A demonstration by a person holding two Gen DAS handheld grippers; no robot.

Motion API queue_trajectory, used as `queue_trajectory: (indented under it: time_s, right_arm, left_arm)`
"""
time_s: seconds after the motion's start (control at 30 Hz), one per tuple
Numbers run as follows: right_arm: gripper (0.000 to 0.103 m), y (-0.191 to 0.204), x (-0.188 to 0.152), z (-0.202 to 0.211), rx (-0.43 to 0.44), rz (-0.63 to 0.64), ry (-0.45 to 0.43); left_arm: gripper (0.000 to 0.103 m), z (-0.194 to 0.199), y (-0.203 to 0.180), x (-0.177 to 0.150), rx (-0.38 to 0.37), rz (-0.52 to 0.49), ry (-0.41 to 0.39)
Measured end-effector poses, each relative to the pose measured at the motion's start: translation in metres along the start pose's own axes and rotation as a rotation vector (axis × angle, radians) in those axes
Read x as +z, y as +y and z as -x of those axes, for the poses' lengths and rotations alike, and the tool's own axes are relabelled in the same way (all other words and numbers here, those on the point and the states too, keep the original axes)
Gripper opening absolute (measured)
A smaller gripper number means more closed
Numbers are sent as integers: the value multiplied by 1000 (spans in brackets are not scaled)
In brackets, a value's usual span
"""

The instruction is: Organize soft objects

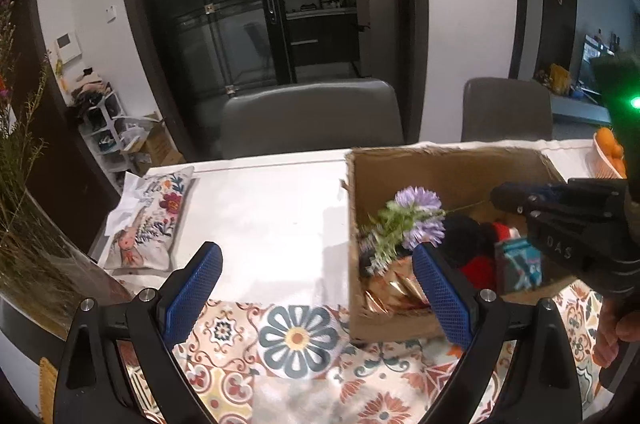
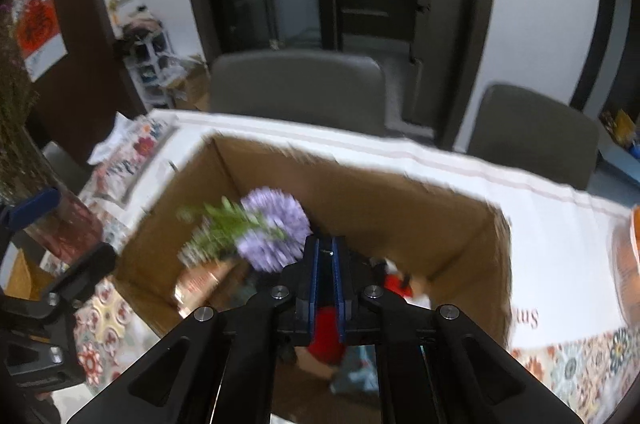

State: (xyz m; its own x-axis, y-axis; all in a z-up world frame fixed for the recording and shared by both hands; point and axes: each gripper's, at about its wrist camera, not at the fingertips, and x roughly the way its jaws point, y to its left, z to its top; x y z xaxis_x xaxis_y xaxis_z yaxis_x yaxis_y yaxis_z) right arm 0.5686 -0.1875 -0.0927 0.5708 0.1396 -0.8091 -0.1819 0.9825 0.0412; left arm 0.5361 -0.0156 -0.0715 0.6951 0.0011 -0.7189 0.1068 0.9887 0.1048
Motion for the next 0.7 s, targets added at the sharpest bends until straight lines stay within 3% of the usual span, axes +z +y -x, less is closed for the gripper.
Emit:
queue_trajectory:
  time_s: [0.17, 0.3, 0.7]
  right_arm:
    - [12, -7, -15, -4, -60, -22, 43]
    - [32, -8, -22, -4, -111, -18, 60]
    - [41, 2, -43, 58, -164, -32, -49]
  left_arm:
    - [97, 1, -5, -9, -3, 7, 28]
    - [97, 4, -7, -15, -3, 18, 48]
    - [97, 40, -6, -31, -16, 57, 39]
